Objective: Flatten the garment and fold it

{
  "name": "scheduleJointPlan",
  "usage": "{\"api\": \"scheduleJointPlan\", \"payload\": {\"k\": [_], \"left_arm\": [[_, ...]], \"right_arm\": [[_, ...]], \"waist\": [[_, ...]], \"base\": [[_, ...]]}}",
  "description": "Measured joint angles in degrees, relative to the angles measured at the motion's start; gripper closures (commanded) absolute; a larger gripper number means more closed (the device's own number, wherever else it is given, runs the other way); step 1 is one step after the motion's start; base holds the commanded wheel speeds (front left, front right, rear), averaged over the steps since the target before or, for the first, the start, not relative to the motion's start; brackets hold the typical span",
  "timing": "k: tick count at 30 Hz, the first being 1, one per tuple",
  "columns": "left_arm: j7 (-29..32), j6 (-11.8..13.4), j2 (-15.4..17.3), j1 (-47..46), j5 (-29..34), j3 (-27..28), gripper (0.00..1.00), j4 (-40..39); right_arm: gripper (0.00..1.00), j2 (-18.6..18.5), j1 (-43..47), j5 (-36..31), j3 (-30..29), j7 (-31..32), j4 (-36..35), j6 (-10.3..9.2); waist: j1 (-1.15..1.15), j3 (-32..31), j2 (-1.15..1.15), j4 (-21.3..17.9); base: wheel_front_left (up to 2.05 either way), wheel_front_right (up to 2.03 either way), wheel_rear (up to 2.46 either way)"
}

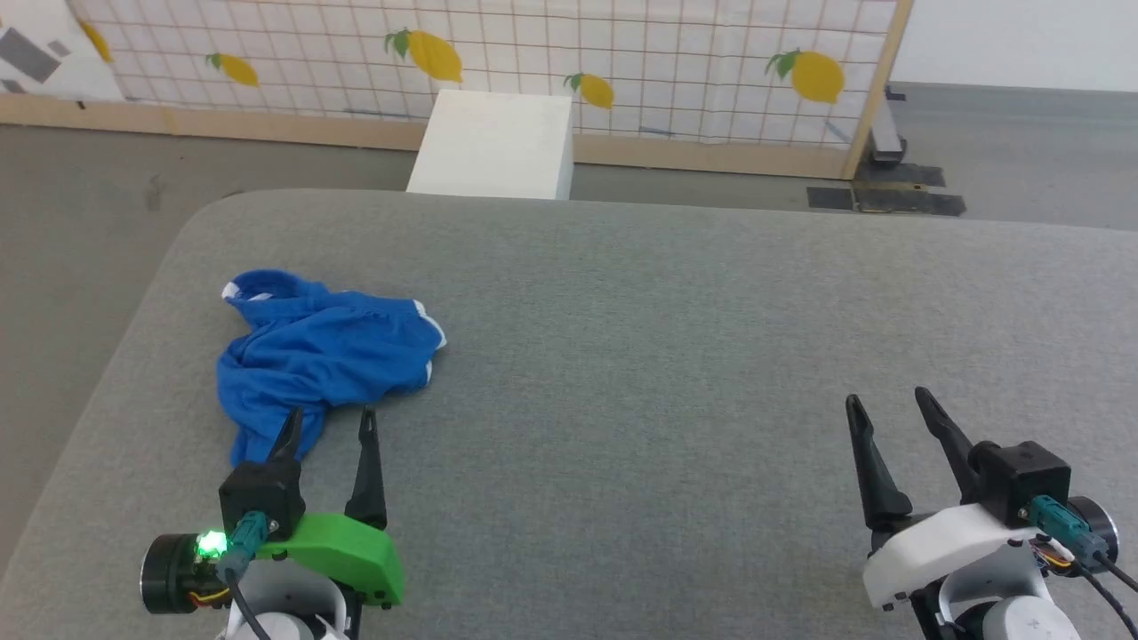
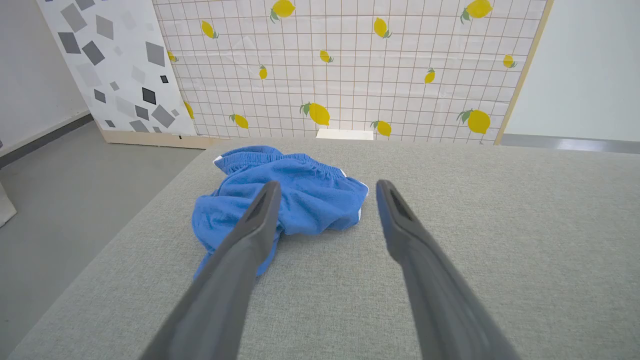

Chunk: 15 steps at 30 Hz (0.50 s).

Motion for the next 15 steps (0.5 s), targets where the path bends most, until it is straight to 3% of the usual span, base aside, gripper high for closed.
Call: {"api": "scheduleJointPlan", "payload": {"k": [15], "left_arm": [[-1.81, 0.60, 0.00, 0.00, -1.99, 0.19, 0.00, 0.71]], "right_arm": [[0.00, 0.00, 0.00, 2.31, 0.36, -1.88, 2.07, 0.00]], "waist": [[0.00, 0.27, 0.00, 5.00]], "base": [[0.00, 0.00, 0.00]]}}
